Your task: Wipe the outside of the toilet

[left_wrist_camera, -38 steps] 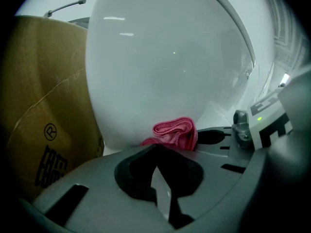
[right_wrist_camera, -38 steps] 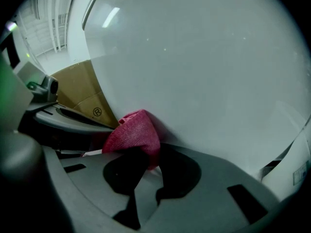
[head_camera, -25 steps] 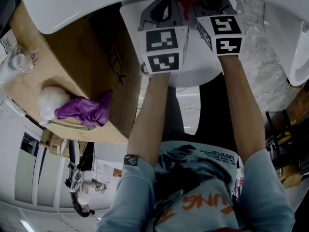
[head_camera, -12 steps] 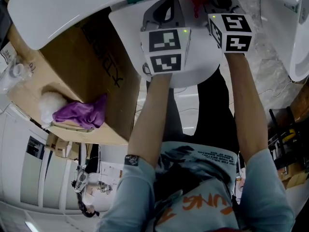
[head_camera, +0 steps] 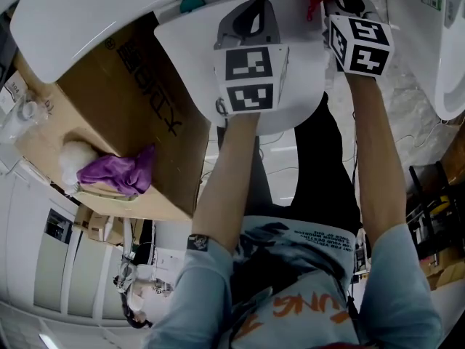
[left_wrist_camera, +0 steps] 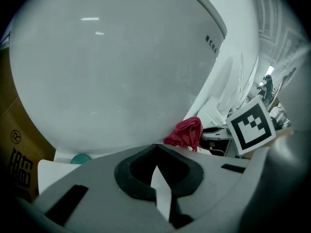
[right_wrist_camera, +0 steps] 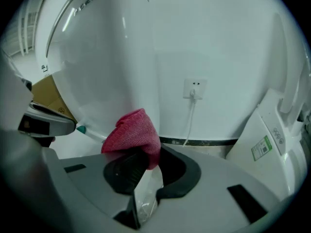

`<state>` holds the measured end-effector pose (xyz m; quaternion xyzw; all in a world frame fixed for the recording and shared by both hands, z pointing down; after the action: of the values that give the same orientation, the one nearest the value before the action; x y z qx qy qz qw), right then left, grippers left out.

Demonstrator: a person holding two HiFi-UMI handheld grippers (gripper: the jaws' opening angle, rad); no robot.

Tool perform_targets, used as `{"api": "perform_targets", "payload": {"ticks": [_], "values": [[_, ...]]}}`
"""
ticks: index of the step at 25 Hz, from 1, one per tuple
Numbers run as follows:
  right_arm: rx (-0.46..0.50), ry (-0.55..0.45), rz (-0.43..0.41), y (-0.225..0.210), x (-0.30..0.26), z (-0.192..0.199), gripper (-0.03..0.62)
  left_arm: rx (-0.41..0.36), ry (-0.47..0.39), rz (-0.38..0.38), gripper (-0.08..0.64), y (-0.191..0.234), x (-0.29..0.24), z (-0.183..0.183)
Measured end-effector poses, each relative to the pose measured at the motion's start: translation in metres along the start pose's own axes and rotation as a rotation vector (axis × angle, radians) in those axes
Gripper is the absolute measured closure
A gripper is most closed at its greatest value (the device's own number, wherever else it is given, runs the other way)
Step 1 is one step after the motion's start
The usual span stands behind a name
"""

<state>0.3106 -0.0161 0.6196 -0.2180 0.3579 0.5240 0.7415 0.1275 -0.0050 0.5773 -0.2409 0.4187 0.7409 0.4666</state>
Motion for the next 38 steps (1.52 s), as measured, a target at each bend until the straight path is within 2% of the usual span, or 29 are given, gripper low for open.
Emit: {"api": "perform_targets", "payload": {"ticks": [5,10,13,18,22,32,34,38], "values": [[-0.012,-0.043,0.057,-0.024,0.029,0.01,0.518,-0.005,-0.039,-0.001,0.535,-0.016,0.008,-0.001],[-0.015,-0.143,0.027,-0.027,0.065,-0.002,0.518,-0.009,-0.133,0.003,0.535,-0.034,0.037,-0.009],[-0.005,-0.206,-0.016,-0.013,0.094,-0.018,0.518,0.009,-0.216,0.013,0.535,-0.043,0.071,-0.016],[0.031,-0.281,-0.068,0.012,0.143,-0.047,0.518,0.03,-0.343,-0.014,0.535,-0.053,0.128,-0.028],[0.015,-0.331,-0.076,0.032,0.179,-0.067,0.518,0.007,-0.388,0.007,0.535,-0.057,0.168,-0.037],[-0.063,-0.467,-0.036,0.098,0.276,-0.125,0.518,-0.023,-0.497,0.069,0.535,-0.042,0.292,-0.067],[-0.063,-0.489,-0.029,0.11,0.291,-0.139,0.518,0.001,-0.522,0.074,0.535,-0.036,0.315,-0.076],[-0.08,-0.538,-0.016,0.128,0.321,-0.168,0.518,0.123,-0.592,0.097,0.535,-0.028,0.364,-0.089]]}}
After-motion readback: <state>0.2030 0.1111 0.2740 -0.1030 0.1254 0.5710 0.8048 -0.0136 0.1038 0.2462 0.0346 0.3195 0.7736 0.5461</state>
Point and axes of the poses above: the fingertips, and each gripper's own axes: x backward along the fingers, y to its left, z out of its underside, the point moved 8 cm from there along x, backward along the fingers, and after that the axes turned 13 degrees about x, right-handed, at the moved point
